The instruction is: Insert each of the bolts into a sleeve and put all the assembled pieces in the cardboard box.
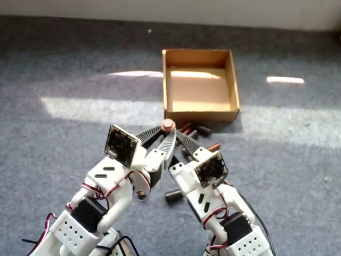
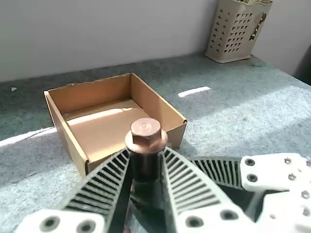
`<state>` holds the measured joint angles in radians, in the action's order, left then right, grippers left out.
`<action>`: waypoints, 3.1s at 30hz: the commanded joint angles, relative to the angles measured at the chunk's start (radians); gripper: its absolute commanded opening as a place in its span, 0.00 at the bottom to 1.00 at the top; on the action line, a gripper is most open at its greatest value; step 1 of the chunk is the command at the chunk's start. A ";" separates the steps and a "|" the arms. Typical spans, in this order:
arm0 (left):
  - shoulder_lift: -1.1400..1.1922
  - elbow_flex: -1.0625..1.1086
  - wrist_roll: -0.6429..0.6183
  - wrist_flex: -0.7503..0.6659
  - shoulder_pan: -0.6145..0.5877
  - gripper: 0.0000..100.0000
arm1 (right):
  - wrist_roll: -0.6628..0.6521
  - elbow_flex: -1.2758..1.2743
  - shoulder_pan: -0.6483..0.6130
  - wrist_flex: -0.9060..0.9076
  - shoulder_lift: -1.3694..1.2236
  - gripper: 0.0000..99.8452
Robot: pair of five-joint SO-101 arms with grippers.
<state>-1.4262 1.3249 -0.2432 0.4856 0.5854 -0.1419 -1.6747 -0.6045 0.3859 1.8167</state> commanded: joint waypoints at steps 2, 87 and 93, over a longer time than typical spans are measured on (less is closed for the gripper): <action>-0.008 -0.018 0.109 0.031 0.088 0.01 | 0.064 -0.110 0.053 -0.036 0.019 0.01; -0.008 0.265 0.052 0.249 -0.674 0.00 | 0.063 0.364 0.429 0.320 -0.139 0.00; -0.008 0.265 0.052 0.249 -0.679 0.00 | 0.068 0.613 0.426 0.208 -0.538 0.00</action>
<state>-1.4262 1.5950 -0.2064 0.7373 -0.0806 -0.0882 -1.2252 -0.1841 0.6882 1.4714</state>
